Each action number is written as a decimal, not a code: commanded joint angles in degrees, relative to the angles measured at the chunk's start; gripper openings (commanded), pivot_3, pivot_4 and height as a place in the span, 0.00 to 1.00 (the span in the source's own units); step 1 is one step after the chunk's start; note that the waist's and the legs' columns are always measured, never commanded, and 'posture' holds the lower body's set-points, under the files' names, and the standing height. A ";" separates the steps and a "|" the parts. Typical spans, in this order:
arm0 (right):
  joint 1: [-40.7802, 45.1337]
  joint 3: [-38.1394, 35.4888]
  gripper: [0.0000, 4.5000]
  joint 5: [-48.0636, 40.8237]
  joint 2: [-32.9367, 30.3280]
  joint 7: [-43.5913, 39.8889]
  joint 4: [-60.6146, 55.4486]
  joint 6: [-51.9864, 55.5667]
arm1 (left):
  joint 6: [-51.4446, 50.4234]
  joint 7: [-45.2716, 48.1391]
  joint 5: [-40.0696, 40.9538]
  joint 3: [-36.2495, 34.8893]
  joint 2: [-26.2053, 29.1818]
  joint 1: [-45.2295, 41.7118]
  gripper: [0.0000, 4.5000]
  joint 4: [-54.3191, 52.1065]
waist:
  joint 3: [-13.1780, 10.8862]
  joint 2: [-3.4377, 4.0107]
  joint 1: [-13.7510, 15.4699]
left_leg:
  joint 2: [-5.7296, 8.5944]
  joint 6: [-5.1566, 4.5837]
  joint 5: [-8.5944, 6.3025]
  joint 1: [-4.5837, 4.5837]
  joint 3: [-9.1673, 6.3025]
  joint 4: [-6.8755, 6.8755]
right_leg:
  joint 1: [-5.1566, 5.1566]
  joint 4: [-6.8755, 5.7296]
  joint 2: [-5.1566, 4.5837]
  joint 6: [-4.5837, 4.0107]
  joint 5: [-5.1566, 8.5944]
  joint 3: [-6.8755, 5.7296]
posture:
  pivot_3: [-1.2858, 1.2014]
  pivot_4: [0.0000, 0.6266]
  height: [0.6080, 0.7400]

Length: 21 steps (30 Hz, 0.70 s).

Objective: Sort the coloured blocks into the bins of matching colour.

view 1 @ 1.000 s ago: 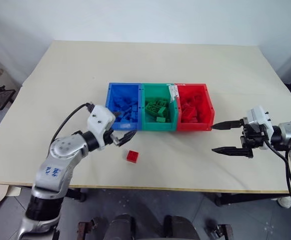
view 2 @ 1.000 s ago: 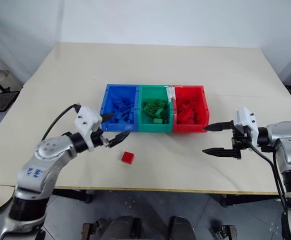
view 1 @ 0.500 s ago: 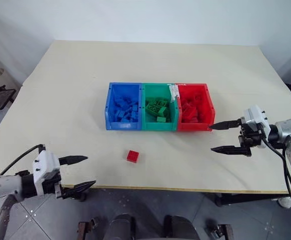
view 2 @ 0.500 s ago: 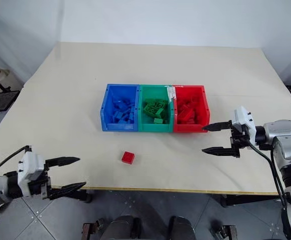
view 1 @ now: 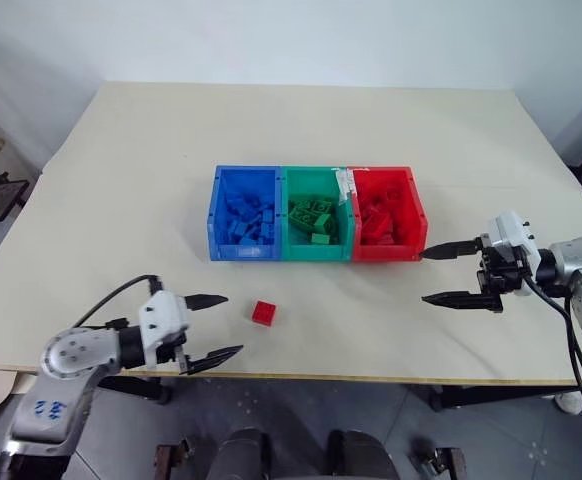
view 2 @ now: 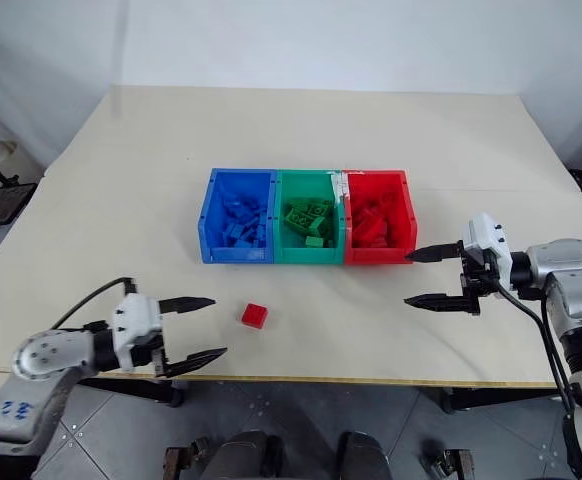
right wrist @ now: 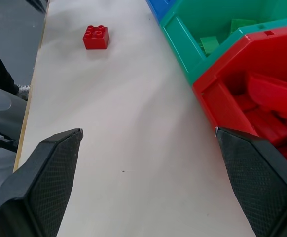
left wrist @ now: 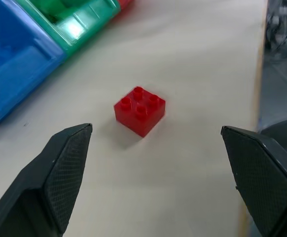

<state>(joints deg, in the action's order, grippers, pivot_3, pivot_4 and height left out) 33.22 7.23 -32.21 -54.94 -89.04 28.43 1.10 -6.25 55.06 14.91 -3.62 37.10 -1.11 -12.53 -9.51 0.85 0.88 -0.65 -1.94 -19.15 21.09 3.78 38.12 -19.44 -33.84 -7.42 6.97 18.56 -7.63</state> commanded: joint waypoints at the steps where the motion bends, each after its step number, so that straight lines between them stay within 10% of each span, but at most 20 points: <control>1: -0.92 -2.98 1.00 -0.47 0.10 -3.46 -2.52 -0.12 | 5.82 -1.57 -3.45 4.31 -4.04 -5.80 0.99 8.43 | 0.00 0.01 0.21 | 0.00 -0.01 0.00 0.01 0.05 0.01 | -0.03 -0.01 0.01 0.00 0.00 -0.06 | 0.52 0.24 1.00; 15: -3.76 -7.46 1.00 1.30 0.33 -2.95 -5.51 2.20 | 10.20 -1.98 -6.78 11.04 -10.68 -15.09 0.99 21.98 | 0.01 -0.02 0.62 | 0.10 -0.08 0.03 0.02 0.05 0.09 | -0.02 -0.07 0.03 0.06 -0.03 -0.12 | 0.52 0.24 1.00; 21: -3.87 -8.08 1.00 1.86 0.48 -2.67 -5.96 2.59 | 9.52 -1.20 -5.70 11.97 -12.56 -15.66 0.67 22.36 | 0.02 0.00 0.63 | 0.12 -0.09 0.04 0.01 0.04 0.08 | -0.01 -0.08 0.07 0.07 -0.04 -0.14 | 0.52 0.24 1.00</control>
<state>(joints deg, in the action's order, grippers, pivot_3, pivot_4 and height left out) 29.36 1.56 -30.22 -54.32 -89.01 24.08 3.79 3.79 53.37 8.86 7.31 25.04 -17.38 9.93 -9.50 0.84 1.51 -0.52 -2.04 -19.11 21.10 3.81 38.20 -19.46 -33.93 -7.35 7.04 18.52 -7.77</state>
